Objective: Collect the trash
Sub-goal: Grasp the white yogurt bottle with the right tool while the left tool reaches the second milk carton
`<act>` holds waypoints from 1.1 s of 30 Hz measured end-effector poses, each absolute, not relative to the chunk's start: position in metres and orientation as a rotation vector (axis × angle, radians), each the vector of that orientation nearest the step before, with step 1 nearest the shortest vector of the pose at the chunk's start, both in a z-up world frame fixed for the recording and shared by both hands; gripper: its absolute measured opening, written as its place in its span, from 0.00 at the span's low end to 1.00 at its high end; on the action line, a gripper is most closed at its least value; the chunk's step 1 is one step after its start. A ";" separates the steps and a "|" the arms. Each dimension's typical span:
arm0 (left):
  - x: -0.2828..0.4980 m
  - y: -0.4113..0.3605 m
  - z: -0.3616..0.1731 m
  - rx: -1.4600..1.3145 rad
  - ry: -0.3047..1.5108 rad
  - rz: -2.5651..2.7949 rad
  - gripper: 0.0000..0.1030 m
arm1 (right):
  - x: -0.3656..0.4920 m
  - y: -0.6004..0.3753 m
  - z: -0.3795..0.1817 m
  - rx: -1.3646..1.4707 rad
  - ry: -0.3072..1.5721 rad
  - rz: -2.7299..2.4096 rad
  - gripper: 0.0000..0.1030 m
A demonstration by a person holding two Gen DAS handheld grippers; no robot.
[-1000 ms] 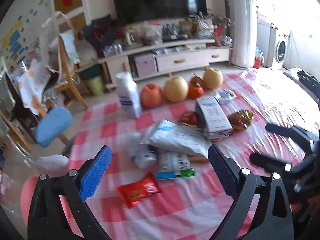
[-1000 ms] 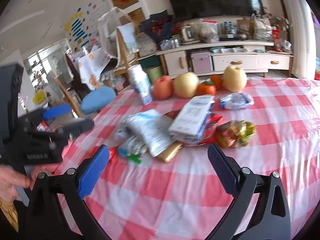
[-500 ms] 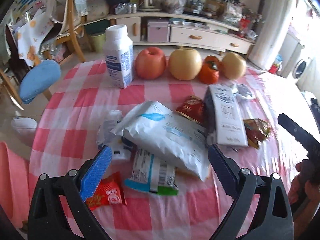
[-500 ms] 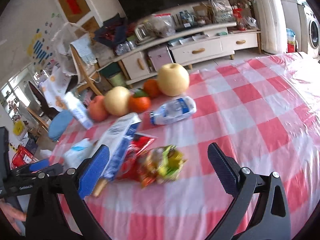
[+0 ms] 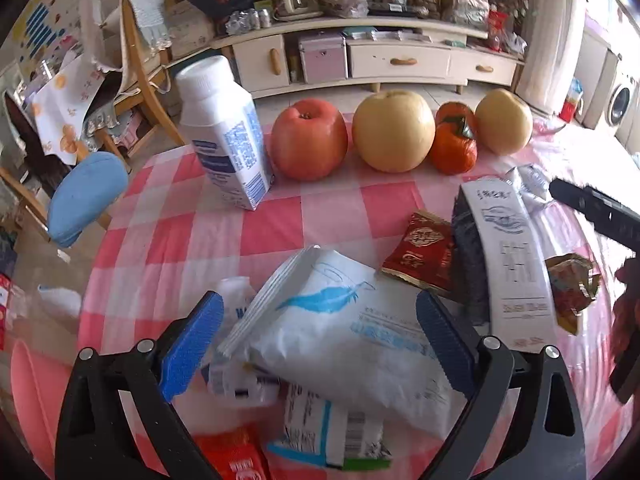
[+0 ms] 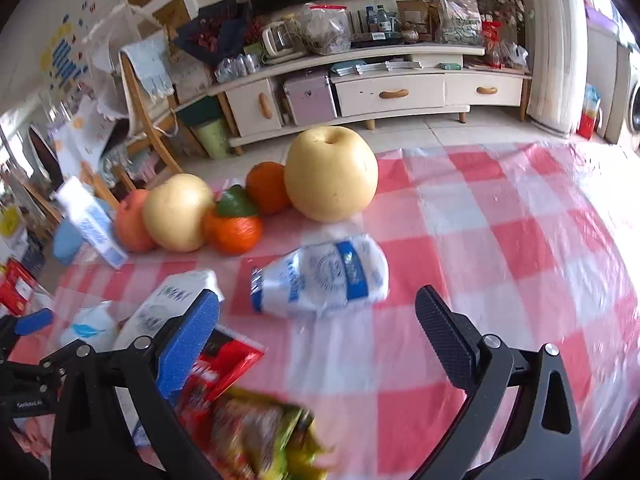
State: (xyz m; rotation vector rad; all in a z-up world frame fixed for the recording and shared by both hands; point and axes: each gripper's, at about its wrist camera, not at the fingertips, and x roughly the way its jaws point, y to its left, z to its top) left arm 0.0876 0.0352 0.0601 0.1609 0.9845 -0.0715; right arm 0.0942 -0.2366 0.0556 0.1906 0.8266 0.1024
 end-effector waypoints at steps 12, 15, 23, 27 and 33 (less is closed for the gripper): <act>0.108 0.022 0.035 0.197 1.022 -0.114 0.93 | 0.142 -0.228 0.029 0.126 0.943 0.134 0.96; 0.108 0.025 0.034 0.171 1.039 -0.130 0.93 | 0.140 -0.212 0.024 0.028 0.953 0.168 0.96; 0.100 0.028 0.031 0.170 1.072 -0.196 0.93 | 0.129 -0.212 0.022 0.036 0.933 0.245 0.91; 0.092 0.028 0.031 0.191 1.083 -0.240 0.93 | 0.117 -0.205 0.021 -0.014 0.927 0.283 0.91; 0.071 0.028 0.031 0.250 1.111 -0.316 0.93 | 0.092 -0.193 0.025 -0.042 0.932 0.349 0.91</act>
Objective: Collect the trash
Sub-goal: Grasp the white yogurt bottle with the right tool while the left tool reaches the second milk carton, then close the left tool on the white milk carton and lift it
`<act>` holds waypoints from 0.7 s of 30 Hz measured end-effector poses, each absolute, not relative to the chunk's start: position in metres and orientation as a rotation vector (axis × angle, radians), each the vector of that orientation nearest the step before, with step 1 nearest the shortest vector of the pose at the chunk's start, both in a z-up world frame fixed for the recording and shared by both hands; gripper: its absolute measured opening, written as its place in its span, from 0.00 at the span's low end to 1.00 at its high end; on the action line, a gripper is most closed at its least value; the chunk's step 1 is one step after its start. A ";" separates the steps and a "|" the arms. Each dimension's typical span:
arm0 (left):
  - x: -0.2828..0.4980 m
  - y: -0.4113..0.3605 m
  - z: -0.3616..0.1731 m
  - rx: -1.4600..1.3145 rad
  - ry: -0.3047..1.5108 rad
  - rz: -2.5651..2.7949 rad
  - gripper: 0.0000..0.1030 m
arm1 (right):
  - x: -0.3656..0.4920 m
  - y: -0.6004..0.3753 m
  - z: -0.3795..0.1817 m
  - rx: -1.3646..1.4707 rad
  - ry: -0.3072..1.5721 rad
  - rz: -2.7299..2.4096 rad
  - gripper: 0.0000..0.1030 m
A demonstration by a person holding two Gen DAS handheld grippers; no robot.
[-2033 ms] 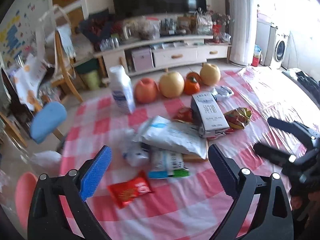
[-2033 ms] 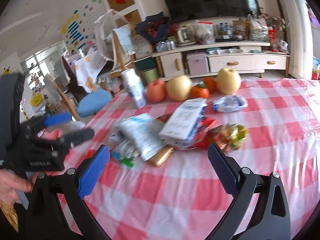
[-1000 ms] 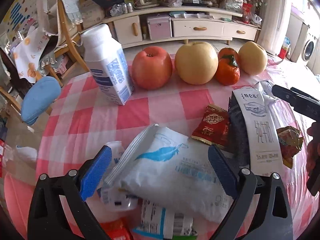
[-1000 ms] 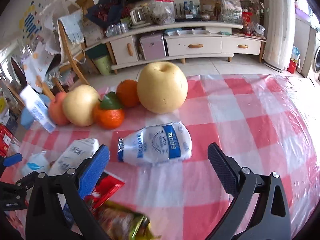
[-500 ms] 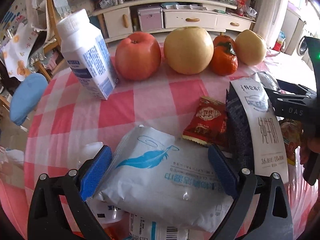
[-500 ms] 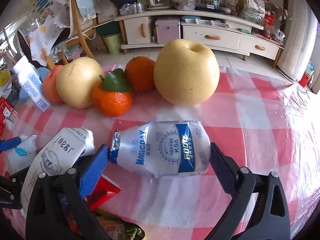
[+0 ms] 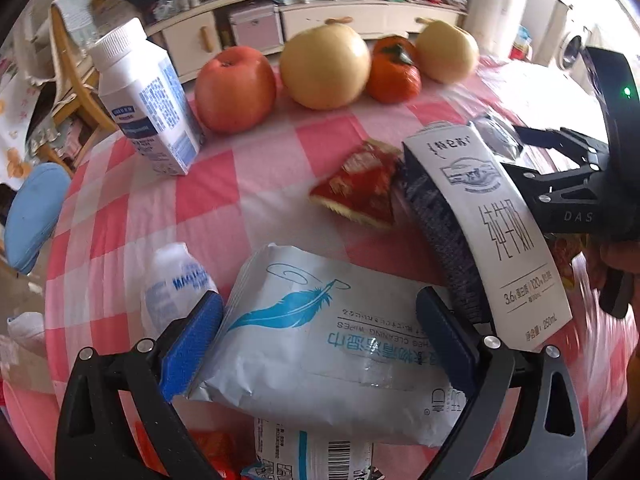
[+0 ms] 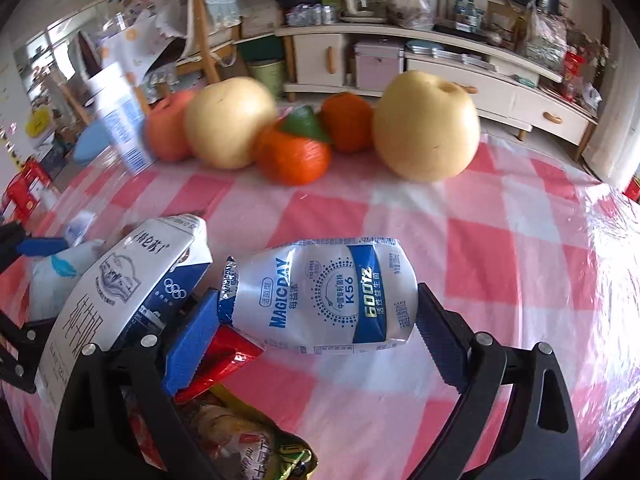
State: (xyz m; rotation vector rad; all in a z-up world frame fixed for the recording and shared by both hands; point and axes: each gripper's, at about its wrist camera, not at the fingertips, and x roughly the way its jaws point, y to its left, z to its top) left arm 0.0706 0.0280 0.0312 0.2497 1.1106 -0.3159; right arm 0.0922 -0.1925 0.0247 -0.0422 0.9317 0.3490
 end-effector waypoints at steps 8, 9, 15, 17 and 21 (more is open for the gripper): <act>0.039 0.041 0.034 0.351 1.150 -0.416 0.93 | 0.046 -0.163 0.030 -0.113 0.948 0.413 0.91; 0.035 0.043 0.037 0.366 1.150 -0.417 0.93 | 0.039 -0.159 0.031 -0.125 0.949 0.422 0.91; 0.014 0.059 0.079 0.288 1.047 -0.440 0.93 | 0.009 -0.151 0.042 -0.137 0.908 0.394 0.91; 0.008 0.059 0.089 0.230 1.027 -0.451 0.93 | 0.001 -0.157 0.047 -0.112 0.894 0.373 0.91; 0.000 0.034 0.091 0.208 1.017 -0.479 0.93 | -0.020 -0.169 0.063 -0.071 0.839 0.314 0.91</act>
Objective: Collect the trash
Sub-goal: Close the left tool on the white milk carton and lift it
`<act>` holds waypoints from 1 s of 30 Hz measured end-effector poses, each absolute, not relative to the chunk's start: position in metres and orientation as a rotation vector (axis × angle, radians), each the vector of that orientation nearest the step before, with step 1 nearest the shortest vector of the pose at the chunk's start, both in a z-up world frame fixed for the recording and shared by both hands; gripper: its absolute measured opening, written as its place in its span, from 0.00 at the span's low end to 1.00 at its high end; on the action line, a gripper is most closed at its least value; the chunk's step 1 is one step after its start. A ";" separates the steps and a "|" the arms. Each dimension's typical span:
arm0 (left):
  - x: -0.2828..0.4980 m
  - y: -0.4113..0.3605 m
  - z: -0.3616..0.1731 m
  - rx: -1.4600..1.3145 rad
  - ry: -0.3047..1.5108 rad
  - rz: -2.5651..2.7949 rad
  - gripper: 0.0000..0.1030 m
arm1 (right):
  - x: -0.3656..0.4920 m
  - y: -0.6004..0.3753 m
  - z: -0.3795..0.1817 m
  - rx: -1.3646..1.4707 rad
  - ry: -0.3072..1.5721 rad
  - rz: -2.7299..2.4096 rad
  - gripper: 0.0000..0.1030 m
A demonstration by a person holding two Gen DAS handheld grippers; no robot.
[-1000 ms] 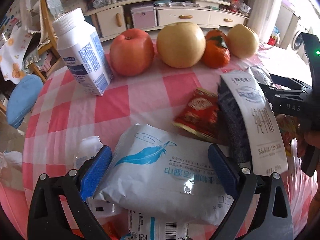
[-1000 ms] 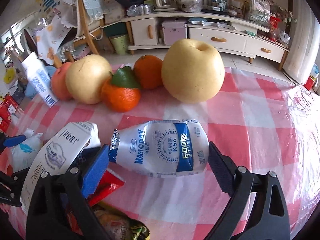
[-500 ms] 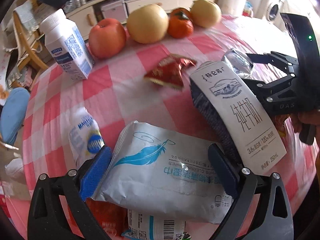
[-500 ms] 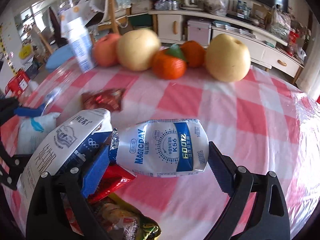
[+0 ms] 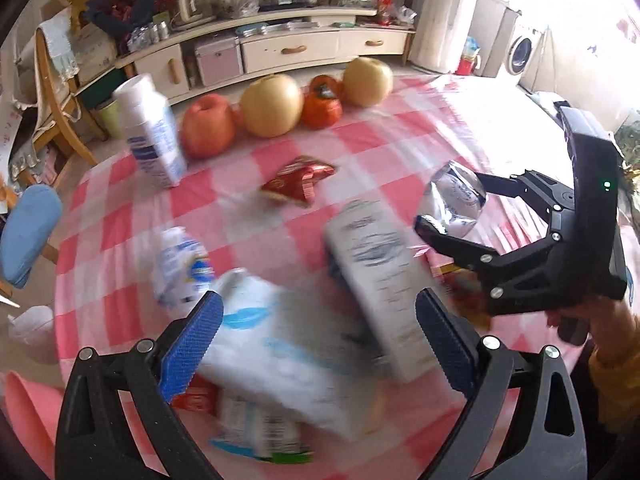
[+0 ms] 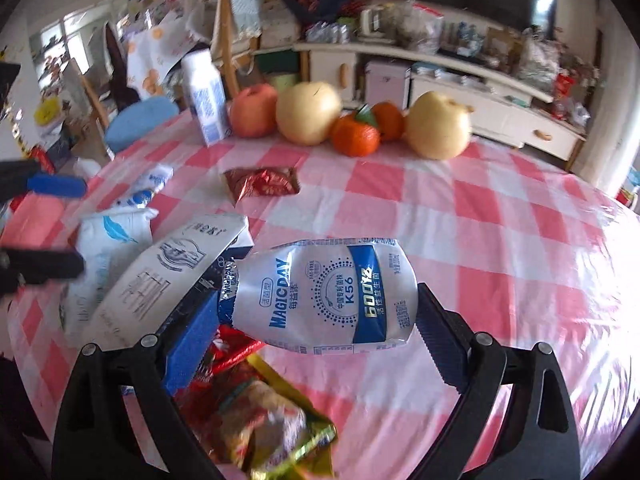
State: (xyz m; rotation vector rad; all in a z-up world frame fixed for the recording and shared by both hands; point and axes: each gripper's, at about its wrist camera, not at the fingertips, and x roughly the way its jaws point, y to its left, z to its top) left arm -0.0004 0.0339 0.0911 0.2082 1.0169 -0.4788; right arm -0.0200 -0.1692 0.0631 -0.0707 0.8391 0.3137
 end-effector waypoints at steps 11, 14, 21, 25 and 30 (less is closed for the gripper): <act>0.005 -0.031 0.052 0.141 1.116 -0.431 0.93 | -0.056 -0.230 0.074 0.101 0.804 0.188 0.91; 0.007 -0.034 0.045 0.117 1.125 -0.402 0.93 | -0.065 -0.250 0.077 0.165 0.792 0.179 0.91; 0.011 -0.024 0.035 0.069 1.135 -0.332 0.66 | -0.076 -0.265 0.080 0.212 0.783 0.171 0.91; 0.012 -0.015 0.034 0.022 1.134 -0.324 0.56 | -0.083 -0.258 0.080 0.198 0.782 0.177 0.91; 0.003 -0.004 0.045 -0.004 1.100 -0.350 0.56 | -0.094 -0.247 0.081 0.169 0.777 0.182 0.91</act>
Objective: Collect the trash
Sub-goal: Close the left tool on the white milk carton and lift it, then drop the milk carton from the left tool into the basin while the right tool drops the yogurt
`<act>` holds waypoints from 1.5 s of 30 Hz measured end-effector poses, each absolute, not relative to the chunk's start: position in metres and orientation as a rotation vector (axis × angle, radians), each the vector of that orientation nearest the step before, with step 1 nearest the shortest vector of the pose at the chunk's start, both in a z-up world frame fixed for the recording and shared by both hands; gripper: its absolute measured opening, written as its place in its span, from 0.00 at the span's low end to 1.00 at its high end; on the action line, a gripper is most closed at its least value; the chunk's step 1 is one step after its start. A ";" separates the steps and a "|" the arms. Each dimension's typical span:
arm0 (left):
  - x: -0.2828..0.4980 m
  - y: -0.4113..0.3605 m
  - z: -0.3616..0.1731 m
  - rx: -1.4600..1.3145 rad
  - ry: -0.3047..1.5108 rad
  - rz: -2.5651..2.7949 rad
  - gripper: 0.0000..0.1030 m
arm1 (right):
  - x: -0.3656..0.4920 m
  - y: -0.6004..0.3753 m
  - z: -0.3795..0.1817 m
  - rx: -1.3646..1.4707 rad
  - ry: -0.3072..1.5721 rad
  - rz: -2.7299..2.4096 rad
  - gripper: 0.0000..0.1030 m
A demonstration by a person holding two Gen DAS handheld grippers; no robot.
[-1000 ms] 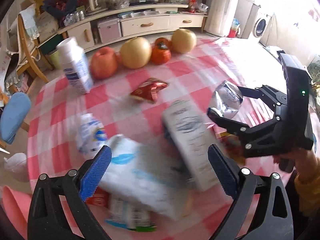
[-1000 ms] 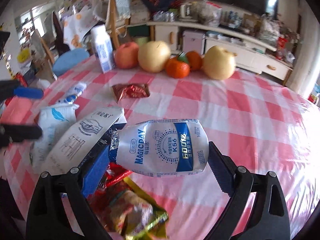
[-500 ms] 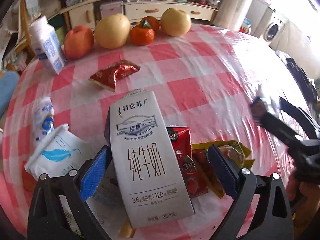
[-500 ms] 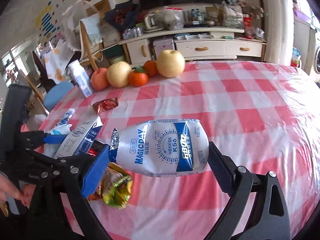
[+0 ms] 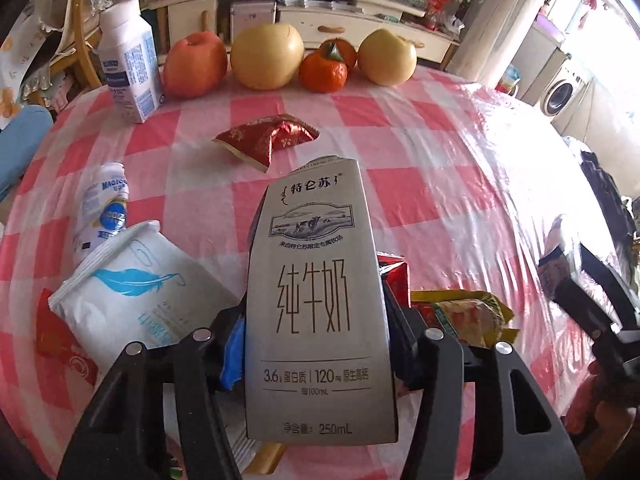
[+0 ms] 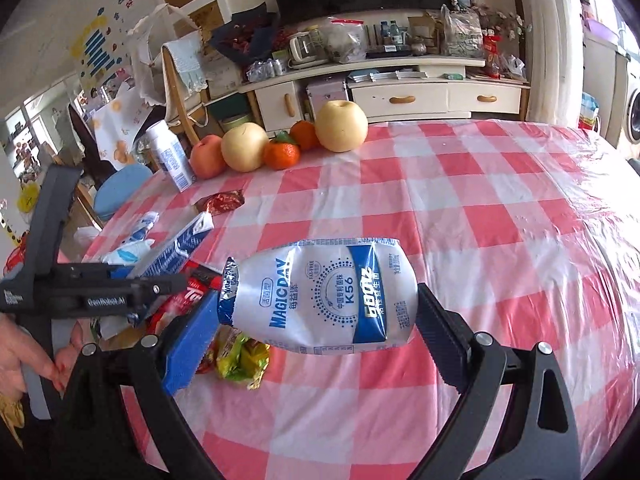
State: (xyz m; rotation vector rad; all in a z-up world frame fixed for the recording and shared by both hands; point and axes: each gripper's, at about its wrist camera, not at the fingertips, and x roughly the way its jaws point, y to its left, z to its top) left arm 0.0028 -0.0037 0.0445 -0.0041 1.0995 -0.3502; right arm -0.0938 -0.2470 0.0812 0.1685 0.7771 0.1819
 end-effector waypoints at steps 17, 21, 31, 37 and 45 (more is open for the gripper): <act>-0.044 0.076 0.111 -0.064 0.937 -0.389 0.56 | -0.124 -0.189 0.098 0.103 0.735 0.234 0.91; -0.052 0.105 0.122 -0.093 0.905 -0.374 0.56 | -0.128 -0.159 0.106 0.067 0.721 0.265 0.91; -0.063 0.185 0.133 -0.178 0.852 -0.282 0.56 | -0.129 -0.068 0.114 -0.030 0.718 0.396 0.91; -0.066 0.256 0.141 -0.281 0.807 -0.168 0.56 | -0.126 0.009 0.123 -0.086 0.702 0.518 0.91; -0.073 0.365 0.137 -0.399 0.775 0.079 0.56 | -0.121 0.139 0.141 -0.210 0.654 0.715 0.91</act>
